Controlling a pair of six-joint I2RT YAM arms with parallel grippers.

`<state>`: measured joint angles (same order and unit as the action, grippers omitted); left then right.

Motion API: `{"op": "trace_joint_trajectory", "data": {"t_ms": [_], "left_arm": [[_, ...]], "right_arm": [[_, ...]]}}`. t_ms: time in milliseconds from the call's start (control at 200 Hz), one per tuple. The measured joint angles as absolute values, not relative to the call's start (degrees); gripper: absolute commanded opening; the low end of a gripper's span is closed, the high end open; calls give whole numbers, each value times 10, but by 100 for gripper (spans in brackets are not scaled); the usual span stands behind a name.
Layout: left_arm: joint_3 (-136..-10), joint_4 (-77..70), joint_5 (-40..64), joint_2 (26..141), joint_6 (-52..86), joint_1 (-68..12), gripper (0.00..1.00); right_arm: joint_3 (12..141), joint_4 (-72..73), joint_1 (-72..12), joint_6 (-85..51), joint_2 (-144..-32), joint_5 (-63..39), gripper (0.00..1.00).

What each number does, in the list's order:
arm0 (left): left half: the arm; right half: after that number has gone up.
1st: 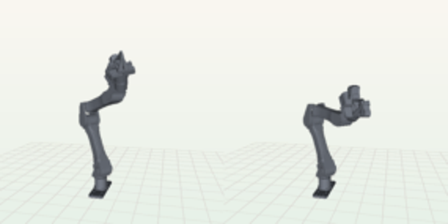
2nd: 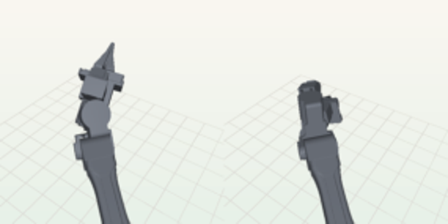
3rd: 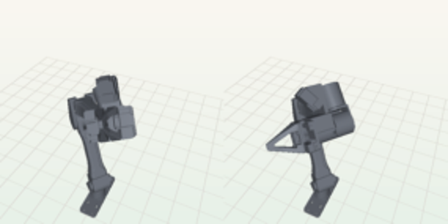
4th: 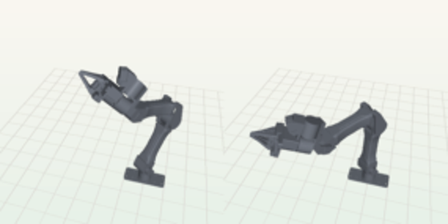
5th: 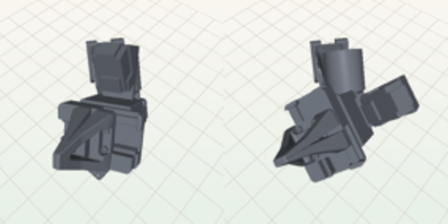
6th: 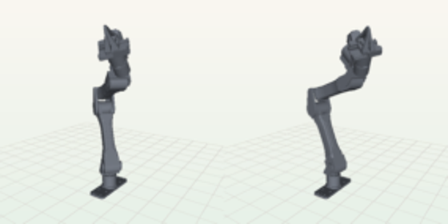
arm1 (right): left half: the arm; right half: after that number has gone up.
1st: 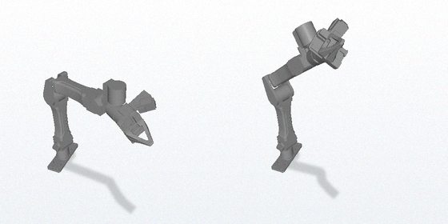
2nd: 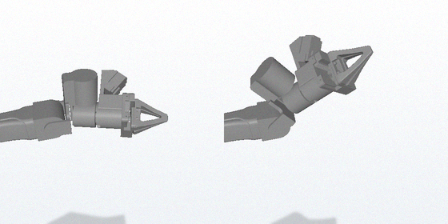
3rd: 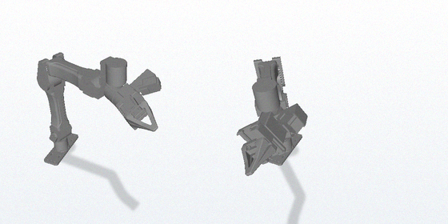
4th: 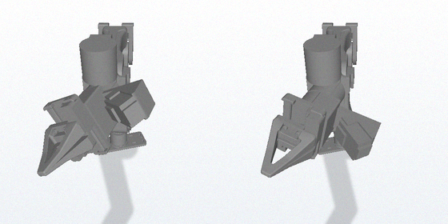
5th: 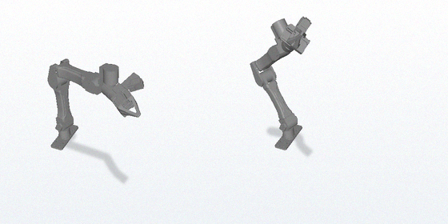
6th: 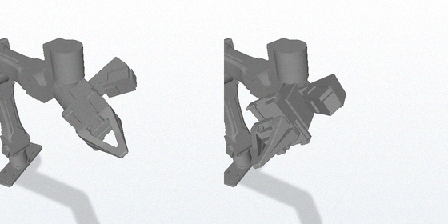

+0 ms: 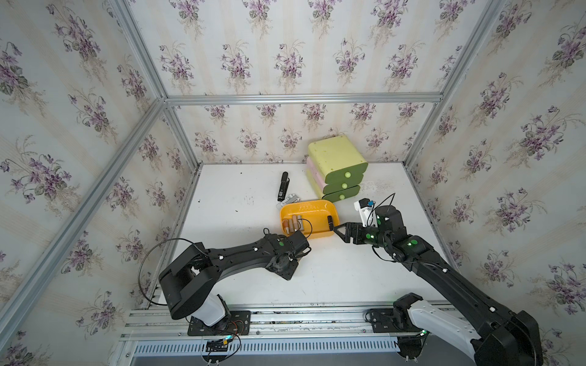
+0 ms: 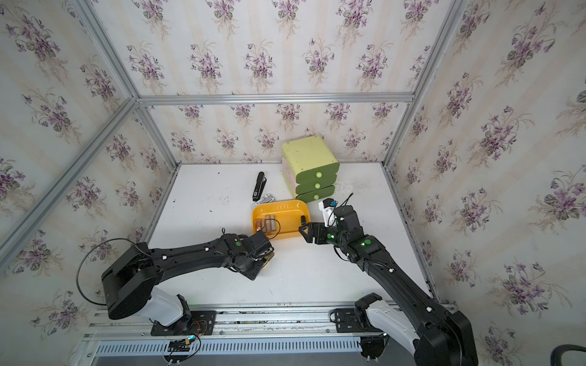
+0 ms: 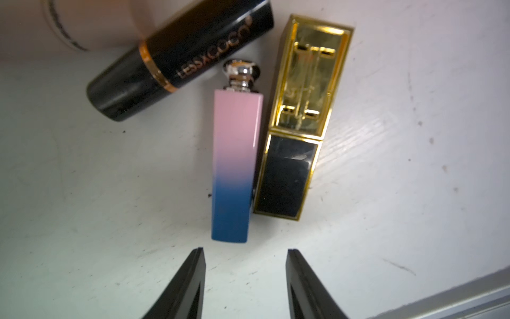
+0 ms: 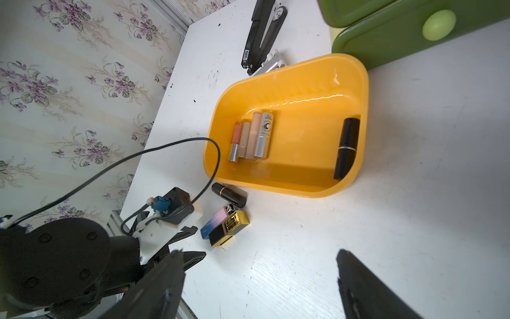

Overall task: Put the lipstick into the storage box
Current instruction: Pick up the lipstick at the center of the board.

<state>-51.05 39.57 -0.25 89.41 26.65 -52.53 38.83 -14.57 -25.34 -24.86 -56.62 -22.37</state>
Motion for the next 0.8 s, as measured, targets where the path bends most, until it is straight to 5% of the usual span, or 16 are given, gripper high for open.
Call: {"op": "trace_joint_trajectory", "data": {"t_ms": [539,799], "left_arm": [[-538,376,4,957,213,-481,46],[-543,375,10,968,200,-467,31]], "right_arm": [[397,-146,-251,-240,-576,-233,89],[397,-145,-251,-240,-579,-235,89]]}}
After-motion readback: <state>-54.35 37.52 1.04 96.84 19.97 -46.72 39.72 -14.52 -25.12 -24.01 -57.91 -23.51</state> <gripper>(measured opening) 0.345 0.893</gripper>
